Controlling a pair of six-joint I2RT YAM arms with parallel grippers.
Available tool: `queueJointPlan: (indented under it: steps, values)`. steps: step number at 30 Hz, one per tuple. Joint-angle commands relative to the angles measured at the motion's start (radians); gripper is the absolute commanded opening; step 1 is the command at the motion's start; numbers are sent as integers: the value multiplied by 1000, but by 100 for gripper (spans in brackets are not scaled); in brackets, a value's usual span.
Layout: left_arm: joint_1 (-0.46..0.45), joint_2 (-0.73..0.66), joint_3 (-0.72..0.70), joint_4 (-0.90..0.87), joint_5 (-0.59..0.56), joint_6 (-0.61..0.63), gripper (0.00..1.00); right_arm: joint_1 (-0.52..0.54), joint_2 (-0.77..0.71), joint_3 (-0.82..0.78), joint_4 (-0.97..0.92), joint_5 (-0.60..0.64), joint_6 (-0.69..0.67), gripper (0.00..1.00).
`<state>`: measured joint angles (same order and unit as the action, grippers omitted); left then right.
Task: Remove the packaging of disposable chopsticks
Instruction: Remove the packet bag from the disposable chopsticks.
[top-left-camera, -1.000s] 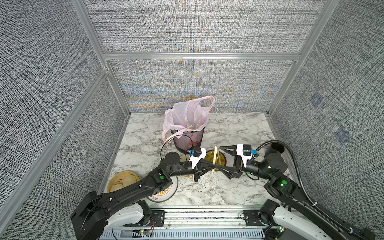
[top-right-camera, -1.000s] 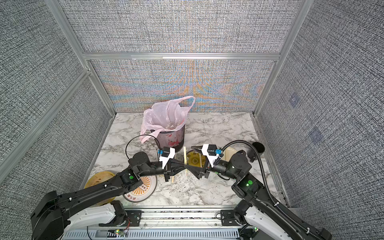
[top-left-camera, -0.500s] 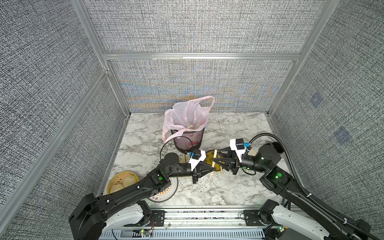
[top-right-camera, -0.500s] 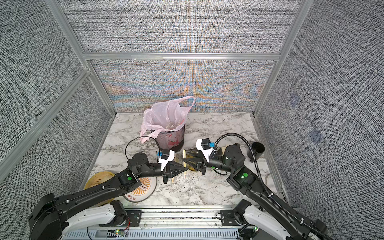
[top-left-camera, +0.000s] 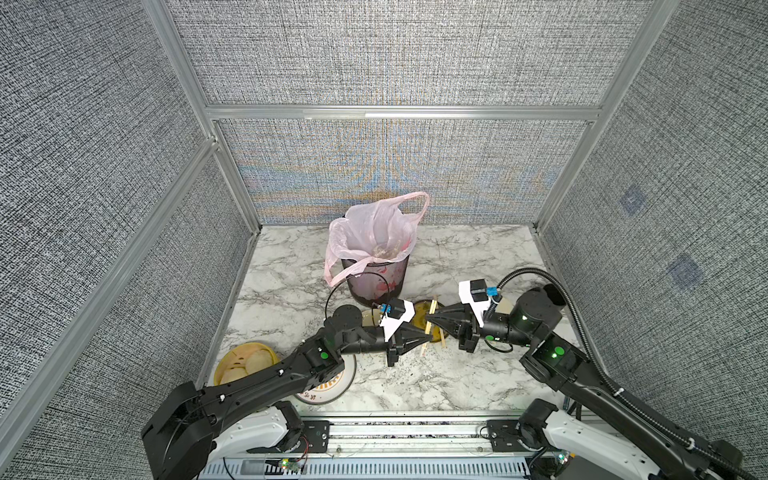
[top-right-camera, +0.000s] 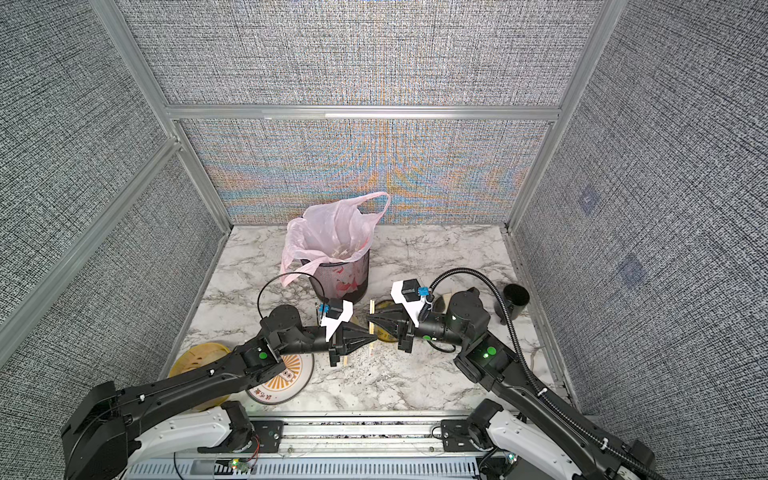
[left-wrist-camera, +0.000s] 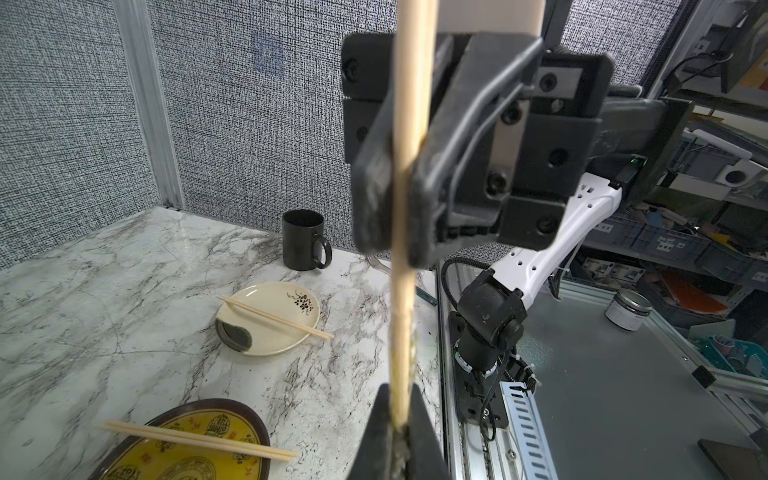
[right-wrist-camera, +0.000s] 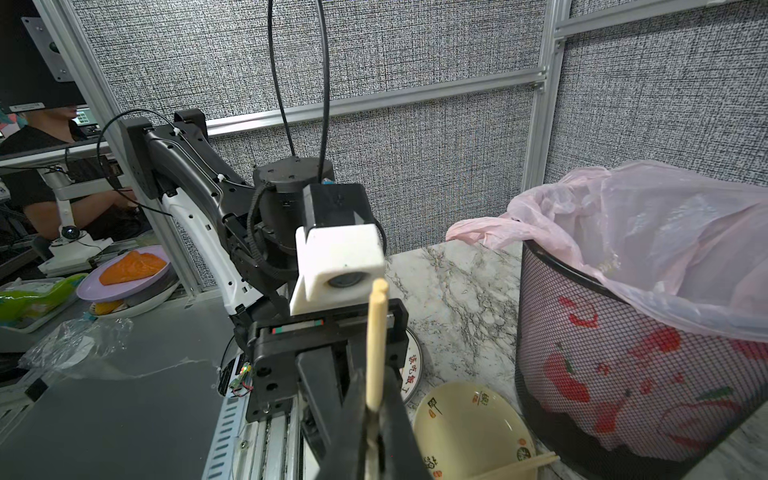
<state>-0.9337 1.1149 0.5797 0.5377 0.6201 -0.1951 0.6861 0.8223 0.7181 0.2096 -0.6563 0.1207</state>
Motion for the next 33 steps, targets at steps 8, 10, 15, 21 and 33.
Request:
queueJointPlan:
  steps: [8, 10, 15, 21, 33]
  values:
    - [-5, 46, -41, -22, 36, -28, 12, -14, -30, -2, 48, 46, -7, 0]
    - [-5, 45, -44, -22, 35, -26, 12, -13, -25, -3, 47, 45, -6, 0]
    - [-5, 28, -44, -23, 16, -24, 44, -13, -12, -8, 45, 39, -7, 0]
    - [-5, -6, -24, -37, -46, -17, 55, -14, -9, -18, 45, 33, -10, 0]
    - [-5, 66, 43, -36, -16, -7, 7, -14, -15, -40, 93, -3, 24, 0]
